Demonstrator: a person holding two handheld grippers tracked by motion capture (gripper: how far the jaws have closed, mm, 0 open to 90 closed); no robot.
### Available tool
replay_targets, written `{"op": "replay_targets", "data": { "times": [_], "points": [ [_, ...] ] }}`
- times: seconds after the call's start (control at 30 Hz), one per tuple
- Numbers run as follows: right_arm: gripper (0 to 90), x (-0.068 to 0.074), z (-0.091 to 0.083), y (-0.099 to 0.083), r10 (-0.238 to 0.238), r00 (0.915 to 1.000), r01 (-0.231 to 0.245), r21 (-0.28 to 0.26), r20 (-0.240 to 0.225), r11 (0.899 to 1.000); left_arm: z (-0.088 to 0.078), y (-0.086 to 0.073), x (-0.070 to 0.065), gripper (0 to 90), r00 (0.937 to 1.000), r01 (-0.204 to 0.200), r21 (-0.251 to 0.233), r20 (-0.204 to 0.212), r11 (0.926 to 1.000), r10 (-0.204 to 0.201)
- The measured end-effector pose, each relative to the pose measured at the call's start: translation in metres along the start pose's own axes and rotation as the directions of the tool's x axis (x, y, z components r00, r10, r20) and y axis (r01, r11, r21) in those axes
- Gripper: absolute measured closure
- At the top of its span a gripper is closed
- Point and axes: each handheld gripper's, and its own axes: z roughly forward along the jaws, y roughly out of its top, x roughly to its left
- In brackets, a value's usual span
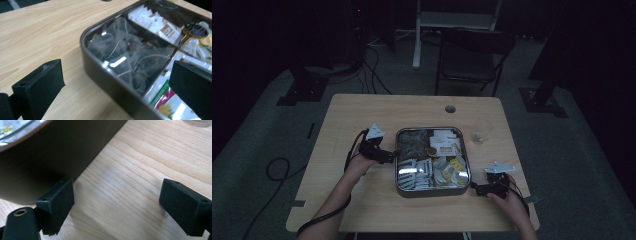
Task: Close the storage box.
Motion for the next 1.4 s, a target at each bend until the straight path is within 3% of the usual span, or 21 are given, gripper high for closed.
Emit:
{"op": "replay_targets", "data": {
  "times": [0.43,0.63,0.9,1.17,1.4],
  "points": [
    [12.2,0.0,0.0,0.0,0.0,1.0,0.0,0.0,0.0,1.0,-0.015,-0.032,0.021,0.3,0.9979,0.05,0.021,-0.041,0.9985,-0.05],
    [12.2,0.0,0.0,0.0,0.0,1.0,0.0,0.0,0.0,1.0,-0.021,-0.044,0.027,0.3,0.995,0.08,0.014,-0.061,0.9967,-0.079],
    [12.2,0.0,0.0,0.0,0.0,1.0,0.0,0.0,0.0,1.0,-0.029,-0.064,0.033,0.3,0.9925,0.094,0.039,-0.082,0.9948,-0.091],
    [12.2,0.0,0.0,0.0,0.001,1.0,-0.001,-0.001,0.0,1.0,-0.047,-0.087,0.036,0.4,0.9852,0.117,0.056,-0.132,0.9916,-0.109],
    [12.2,0.0,0.0,0.0,0.001,1.0,-0.001,-0.001,0.0,1.0,-0.059,-0.106,0.039,0.3,0.9739,0.149,0.073,-0.184,0.9862,-0.133]
  ]
}}
